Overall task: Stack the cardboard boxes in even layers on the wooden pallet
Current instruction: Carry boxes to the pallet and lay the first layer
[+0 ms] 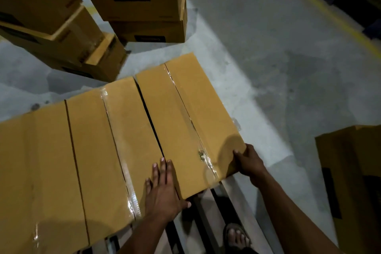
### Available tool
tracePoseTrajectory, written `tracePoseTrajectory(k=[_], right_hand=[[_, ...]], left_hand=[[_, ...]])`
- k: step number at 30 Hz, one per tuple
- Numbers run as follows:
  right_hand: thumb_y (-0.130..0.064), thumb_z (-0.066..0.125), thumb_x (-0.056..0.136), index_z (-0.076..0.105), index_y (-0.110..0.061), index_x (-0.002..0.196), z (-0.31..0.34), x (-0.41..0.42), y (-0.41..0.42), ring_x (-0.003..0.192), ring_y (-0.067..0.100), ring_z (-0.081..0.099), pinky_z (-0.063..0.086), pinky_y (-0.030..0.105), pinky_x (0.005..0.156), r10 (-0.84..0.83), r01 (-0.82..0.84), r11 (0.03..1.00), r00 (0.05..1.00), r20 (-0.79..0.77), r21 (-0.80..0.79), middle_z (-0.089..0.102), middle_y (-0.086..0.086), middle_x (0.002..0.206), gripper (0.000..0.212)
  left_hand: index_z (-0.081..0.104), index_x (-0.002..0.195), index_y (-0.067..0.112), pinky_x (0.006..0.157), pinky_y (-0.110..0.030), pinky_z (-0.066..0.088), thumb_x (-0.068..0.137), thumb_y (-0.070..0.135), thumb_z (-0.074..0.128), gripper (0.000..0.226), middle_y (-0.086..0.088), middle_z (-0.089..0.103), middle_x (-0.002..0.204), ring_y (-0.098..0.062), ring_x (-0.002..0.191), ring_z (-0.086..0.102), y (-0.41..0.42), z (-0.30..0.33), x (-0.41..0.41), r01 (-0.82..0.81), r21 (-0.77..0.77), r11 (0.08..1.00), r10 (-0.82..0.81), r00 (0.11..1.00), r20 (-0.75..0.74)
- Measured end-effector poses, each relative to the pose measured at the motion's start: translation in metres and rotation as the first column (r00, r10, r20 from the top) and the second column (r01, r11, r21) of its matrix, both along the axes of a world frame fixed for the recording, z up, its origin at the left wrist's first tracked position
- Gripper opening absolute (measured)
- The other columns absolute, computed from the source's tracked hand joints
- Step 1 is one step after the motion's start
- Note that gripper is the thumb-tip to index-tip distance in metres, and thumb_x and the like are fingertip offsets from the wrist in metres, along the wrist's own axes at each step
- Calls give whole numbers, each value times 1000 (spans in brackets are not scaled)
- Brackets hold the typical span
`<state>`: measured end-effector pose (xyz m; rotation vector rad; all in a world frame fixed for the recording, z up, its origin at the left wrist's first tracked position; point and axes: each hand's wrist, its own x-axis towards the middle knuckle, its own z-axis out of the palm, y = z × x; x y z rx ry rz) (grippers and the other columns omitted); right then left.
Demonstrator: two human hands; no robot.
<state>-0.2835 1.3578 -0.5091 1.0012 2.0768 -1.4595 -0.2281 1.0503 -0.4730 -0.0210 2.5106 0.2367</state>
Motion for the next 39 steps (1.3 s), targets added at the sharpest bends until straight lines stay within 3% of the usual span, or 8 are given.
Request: tracePoseTrajectory(k=[7, 11, 17, 21, 26, 33, 39], right_hand=[[-46, 65, 98, 53, -29, 138, 8, 10, -2, 110, 24, 61, 54, 40, 91, 38, -35, 997, 998, -48, 74, 63, -1, 122, 45], [-49, 62, 98, 52, -30, 139, 9, 10, -5, 112, 24, 59, 52, 43, 97, 94, -86, 984, 994, -49, 157, 61, -4, 119, 46], [-50, 61, 98, 51, -29, 140, 8, 10, -7, 114, 27, 61, 52, 50, 101, 135, -122, 969, 990, -44, 216, 64, -1, 123, 48], [-54, 60, 98, 50, -31, 140, 10, 10, -6, 114, 27, 62, 54, 52, 99, 148, -138, 966, 988, -34, 218, 63, -2, 124, 50], [-54, 59, 98, 48, -30, 142, 11, 8, -6, 116, 27, 60, 53, 51, 100, 162, -152, 962, 987, -25, 225, 60, -6, 120, 51], [-53, 56, 101, 46, -26, 145, 14, 3, -10, 117, 30, 59, 51, 50, 100, 185, -176, 954, 983, -14, 245, 62, 4, 131, 53], [-52, 56, 101, 46, -25, 145, 17, 3, -11, 116, 30, 60, 50, 53, 101, 214, -205, 947, 977, -7, 249, 62, 5, 129, 52]], left_hand=[[-36, 155, 18, 130, -50, 7, 80, 72, 70, 141, 2, -42, 163, -25, 155, -29, -15, -7, 15, 95, -19, 995, -97, 990, -100], [-35, 156, 19, 130, -49, 7, 83, 75, 61, 133, 2, -39, 165, -23, 156, -26, -19, -12, 19, 135, -36, 990, -139, 979, -147], [-23, 162, 17, 128, -50, 10, 82, 70, 62, 128, 0, -27, 170, -25, 158, -19, -20, -18, 25, 138, -35, 990, -142, 966, -218], [-32, 158, 18, 129, -50, 2, 86, 68, 59, 126, 1, -40, 165, -25, 155, -30, -19, -16, 24, 143, -44, 989, -149, 972, -184], [-28, 159, 18, 129, -52, 6, 85, 65, 60, 125, 0, -36, 167, -25, 155, -29, -18, -17, 25, 128, -23, 991, -130, 974, -184], [-30, 159, 18, 129, -52, 3, 88, 64, 58, 122, -1, -38, 166, -26, 155, -31, -17, -16, 24, 133, -26, 991, -136, 975, -174], [-29, 159, 17, 129, -52, 3, 90, 74, 49, 119, -1, -35, 167, -25, 155, -30, -21, -20, 23, 152, -38, 988, -157, 971, -182]])
